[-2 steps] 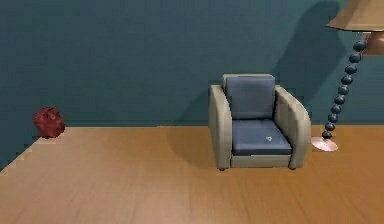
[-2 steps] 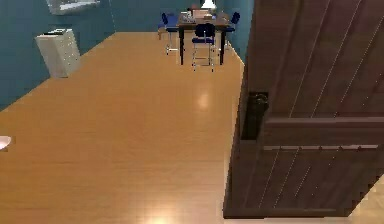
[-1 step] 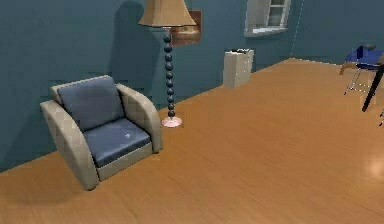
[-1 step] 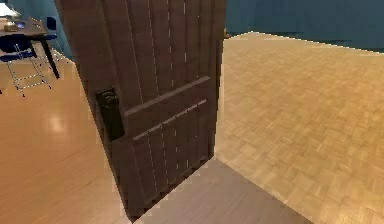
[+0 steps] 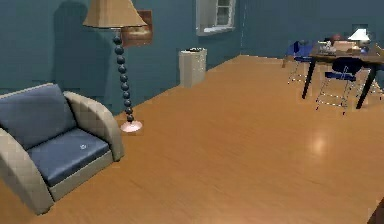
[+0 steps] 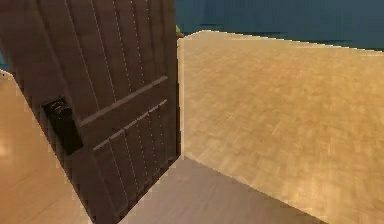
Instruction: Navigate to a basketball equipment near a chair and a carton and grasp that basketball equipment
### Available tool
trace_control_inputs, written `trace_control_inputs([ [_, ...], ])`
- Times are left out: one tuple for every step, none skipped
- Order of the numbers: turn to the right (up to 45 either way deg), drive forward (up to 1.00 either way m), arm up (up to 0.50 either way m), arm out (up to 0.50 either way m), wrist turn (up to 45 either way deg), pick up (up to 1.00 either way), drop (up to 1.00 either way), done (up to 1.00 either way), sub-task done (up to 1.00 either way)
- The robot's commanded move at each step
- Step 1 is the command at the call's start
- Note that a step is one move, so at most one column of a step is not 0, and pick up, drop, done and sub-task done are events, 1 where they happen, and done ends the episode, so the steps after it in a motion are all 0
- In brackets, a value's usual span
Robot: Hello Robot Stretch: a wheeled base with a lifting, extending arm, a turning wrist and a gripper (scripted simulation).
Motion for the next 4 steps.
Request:
trace_control_inputs([
  [0.0, 0.5, 0.0, 0.0, 0.0, 0.0, 0.0, 0.0, 0.0],
  [21.0, 0.0, 0.0, 0.0, 0.0, 0.0, 0.0, 0.0, 0.0],
  [0.0, 1.0, 0.0, 0.0, 0.0, 0.0, 0.0, 0.0, 0.0],
  [3.0, 0.0, 0.0, 0.0, 0.0, 0.0, 0.0, 0.0, 0.0],
])
